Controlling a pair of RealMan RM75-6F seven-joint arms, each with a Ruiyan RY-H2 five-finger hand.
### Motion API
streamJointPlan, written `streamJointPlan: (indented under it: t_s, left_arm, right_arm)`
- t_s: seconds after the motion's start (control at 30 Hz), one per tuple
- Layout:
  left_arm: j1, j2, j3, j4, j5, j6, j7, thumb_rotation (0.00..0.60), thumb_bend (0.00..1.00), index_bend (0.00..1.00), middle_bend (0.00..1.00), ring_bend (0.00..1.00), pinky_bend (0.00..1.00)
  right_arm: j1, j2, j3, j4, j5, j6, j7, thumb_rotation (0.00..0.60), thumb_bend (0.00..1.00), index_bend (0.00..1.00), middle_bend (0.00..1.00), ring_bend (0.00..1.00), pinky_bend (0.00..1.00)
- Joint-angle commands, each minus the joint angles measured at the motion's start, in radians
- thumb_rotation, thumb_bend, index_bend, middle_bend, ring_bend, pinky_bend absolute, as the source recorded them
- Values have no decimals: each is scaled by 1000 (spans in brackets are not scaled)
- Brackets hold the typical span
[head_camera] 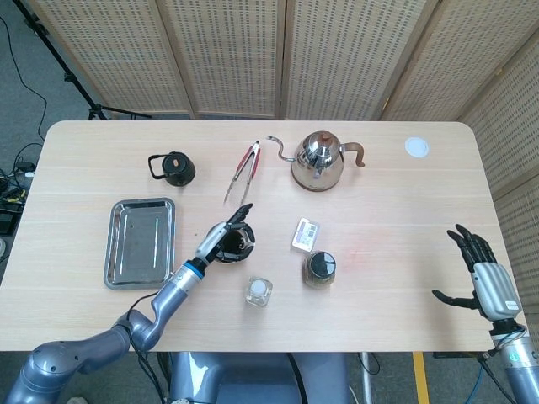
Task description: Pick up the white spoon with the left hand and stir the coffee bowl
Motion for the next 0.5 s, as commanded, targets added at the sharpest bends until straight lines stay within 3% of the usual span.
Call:
streamJointPlan:
  t_s: [0.03,0.5]
  left_arm:
    - [9,3,6,-12,7,22,-7,600,476,662,0,0,0]
    - [56,41,39,-40,11,48,-66,600,485,664,0,0,0]
  right_arm:
    - [0,-1,-1,0,-3,0,-1,600,0,0,0,0,0]
    - [-2,-3,-7,-10,-15,10,-18,600,0,0,0,0,0]
